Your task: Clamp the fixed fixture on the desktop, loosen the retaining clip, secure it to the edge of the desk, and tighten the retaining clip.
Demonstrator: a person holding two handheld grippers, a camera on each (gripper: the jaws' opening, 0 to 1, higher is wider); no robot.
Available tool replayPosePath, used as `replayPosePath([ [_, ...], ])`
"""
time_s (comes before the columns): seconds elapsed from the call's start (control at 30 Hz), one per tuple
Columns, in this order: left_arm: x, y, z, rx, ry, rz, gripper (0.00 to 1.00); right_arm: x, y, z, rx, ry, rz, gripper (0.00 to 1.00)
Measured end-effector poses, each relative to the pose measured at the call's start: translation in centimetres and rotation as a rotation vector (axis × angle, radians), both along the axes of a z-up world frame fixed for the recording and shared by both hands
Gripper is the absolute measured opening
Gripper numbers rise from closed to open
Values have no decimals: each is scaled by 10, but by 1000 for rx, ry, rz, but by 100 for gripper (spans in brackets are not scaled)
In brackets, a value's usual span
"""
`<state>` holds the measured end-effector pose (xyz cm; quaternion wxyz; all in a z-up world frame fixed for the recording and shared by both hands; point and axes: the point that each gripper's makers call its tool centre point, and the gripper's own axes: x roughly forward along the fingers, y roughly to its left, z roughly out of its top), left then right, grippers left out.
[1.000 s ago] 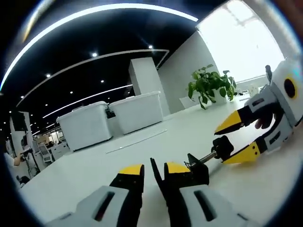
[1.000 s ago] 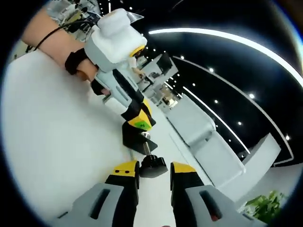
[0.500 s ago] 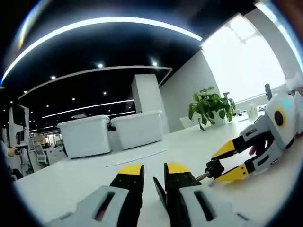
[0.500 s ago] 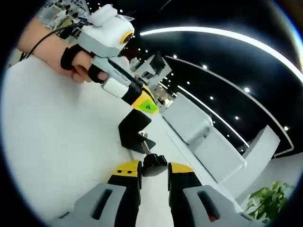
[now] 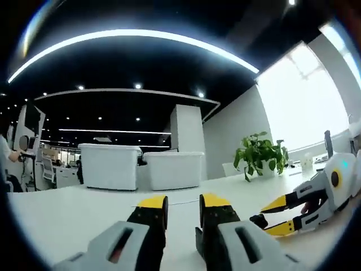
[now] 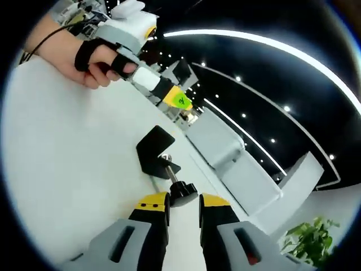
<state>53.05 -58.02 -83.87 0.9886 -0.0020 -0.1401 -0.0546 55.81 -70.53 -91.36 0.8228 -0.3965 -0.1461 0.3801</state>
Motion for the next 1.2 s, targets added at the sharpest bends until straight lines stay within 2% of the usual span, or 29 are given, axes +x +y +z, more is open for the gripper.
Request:
replayPosePath([
  [0.07, 0, 12, 4, -50, -17, -5, 24, -3, -1, 1, -1, -7, -12, 20],
  [0.17, -3, 17, 10, -97, -51, -9, 24, -9, -2, 3, -4, -23, -30, 20],
  [0.3, -2, 32, 12, -167, -63, 0, 24, -16, 0, 2, -27, -53, -55, 18],
  [0.37, -3, 40, 14, -192, -82, 12, 24, -16, 1, 3, -52, -85, -65, 17],
  [0.53, -3, 50, 16, -273, -94, 12, 24, -14, 1, 4, -65, -109, -95, 17],
  [0.83, -4, 59, 19, -342, -116, 15, 23, -14, 6, 6, -93, -147, -111, 16],
  [0.9, -3, 57, 18, -342, -112, 13, 23, -14, 9, 5, -100, -145, -110, 15],
  [0.97, 1, 56, 12, -315, -77, 30, 23, -15, 10, 3, -124, -147, -109, 15],
  [1.1, 2, 56, 12, -308, -76, 32, 23, -17, 14, 1, -194, -175, -100, 15],
  [1.2, 1, 56, 13, -316, -79, 30, 23, -19, 17, 1, -212, -182, -96, 15],
])
